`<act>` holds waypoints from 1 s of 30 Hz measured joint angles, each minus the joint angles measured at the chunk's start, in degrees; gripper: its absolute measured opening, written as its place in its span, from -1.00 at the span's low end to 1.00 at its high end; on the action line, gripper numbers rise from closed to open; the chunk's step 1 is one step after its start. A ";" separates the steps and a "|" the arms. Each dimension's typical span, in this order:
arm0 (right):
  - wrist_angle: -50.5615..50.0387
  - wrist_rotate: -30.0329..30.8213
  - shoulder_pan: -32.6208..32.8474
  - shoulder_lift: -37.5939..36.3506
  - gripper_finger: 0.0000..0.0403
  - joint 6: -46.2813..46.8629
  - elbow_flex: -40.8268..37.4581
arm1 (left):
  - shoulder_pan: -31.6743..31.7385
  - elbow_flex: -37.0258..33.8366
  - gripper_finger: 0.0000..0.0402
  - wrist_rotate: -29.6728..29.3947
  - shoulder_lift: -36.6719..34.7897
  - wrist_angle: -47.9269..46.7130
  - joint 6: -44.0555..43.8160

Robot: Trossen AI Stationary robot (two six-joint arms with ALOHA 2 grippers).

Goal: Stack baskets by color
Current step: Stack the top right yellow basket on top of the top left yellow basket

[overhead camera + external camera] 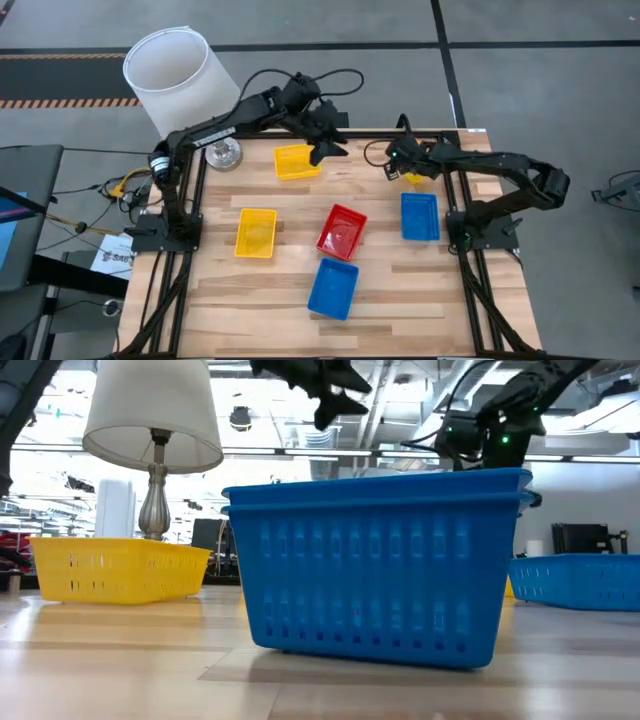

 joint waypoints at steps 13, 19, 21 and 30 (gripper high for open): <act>3.38 -4.36 -3.73 6.32 -0.22 -0.27 -1.88 | -4.81 -0.02 -0.04 -14.35 -10.82 -12.47 0.28; 14.38 -15.27 -1.91 13.18 -0.22 -2.83 1.27 | -7.14 -0.02 -0.04 -21.95 -13.97 -13.23 1.78; 17.52 -18.02 -0.90 14.71 -0.22 -4.84 3.68 | -7.23 -0.02 -0.04 -23.64 -14.40 -13.29 1.75; 21.60 -24.74 2.29 18.46 -0.22 -14.26 17.95 | -6.90 -2.87 -0.03 -31.05 -14.61 -15.91 2.60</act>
